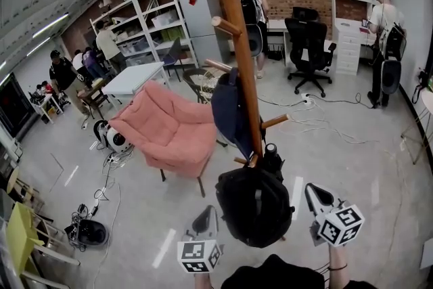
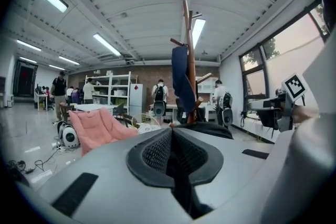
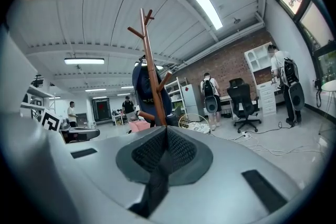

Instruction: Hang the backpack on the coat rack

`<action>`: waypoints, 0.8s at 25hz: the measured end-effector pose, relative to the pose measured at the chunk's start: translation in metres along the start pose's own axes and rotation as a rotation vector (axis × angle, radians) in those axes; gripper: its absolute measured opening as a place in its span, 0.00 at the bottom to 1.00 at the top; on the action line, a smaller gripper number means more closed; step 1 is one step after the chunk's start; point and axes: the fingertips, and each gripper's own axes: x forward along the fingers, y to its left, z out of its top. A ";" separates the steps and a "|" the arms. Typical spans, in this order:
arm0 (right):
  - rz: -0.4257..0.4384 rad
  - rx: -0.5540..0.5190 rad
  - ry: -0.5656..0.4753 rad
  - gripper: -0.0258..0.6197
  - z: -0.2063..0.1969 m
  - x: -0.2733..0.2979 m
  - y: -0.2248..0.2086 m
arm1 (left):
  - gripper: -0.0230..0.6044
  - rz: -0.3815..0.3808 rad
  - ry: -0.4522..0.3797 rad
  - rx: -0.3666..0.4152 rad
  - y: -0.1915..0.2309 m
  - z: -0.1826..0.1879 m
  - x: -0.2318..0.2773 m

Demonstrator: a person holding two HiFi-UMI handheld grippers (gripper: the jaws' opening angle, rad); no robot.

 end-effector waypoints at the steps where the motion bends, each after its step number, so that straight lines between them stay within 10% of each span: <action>1: 0.000 -0.001 -0.004 0.06 0.001 -0.001 0.000 | 0.06 -0.001 -0.001 0.000 0.000 0.000 -0.001; 20: -0.025 -0.025 -0.035 0.06 0.002 -0.003 -0.002 | 0.06 0.000 0.001 0.014 0.004 0.000 0.001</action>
